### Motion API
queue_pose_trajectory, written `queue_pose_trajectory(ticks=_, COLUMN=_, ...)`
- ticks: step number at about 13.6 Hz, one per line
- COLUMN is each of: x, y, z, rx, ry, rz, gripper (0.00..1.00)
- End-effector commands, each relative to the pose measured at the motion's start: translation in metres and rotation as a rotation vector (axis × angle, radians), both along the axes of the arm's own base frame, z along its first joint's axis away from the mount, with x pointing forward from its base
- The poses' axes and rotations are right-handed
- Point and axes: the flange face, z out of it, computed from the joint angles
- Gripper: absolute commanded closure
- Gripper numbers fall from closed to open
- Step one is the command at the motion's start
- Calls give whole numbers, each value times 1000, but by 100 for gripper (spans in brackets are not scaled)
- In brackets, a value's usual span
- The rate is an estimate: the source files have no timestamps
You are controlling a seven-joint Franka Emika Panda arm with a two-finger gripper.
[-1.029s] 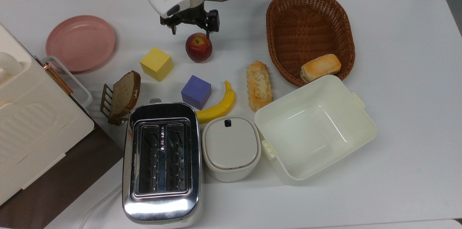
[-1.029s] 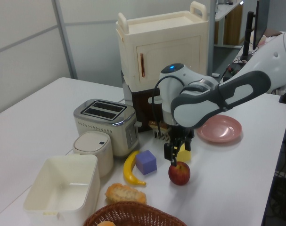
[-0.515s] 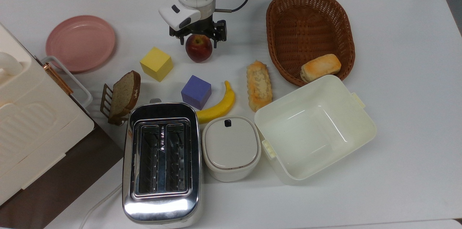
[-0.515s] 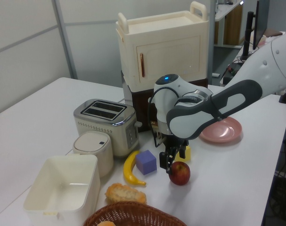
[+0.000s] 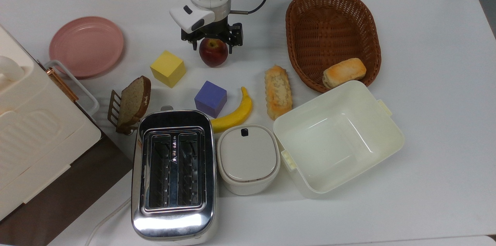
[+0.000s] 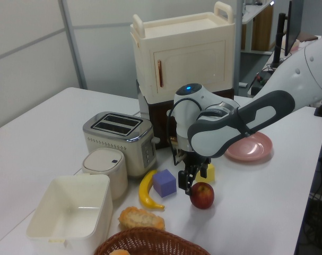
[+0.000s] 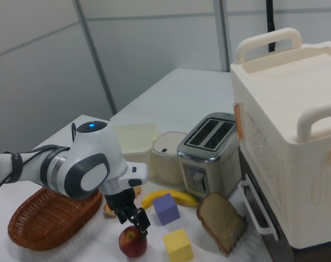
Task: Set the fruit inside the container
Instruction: 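Lower the gripper around the red apple and close on it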
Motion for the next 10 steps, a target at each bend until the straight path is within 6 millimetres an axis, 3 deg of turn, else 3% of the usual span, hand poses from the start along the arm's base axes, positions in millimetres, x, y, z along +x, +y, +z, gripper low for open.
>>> queue_pose_trajectory(ticks=1, x=-4, y=-4, z=0, rx=-11, ry=-25, rz=11, gripper=0)
queue_pose_trajectory(ticks=7, x=4, y=0, z=-12, rx=-15, ry=0, rz=17, gripper=0)
queue_pose_trajectory(ticks=10, x=5, y=-7, z=-10, rx=-14, ry=-5, rz=6, gripper=0)
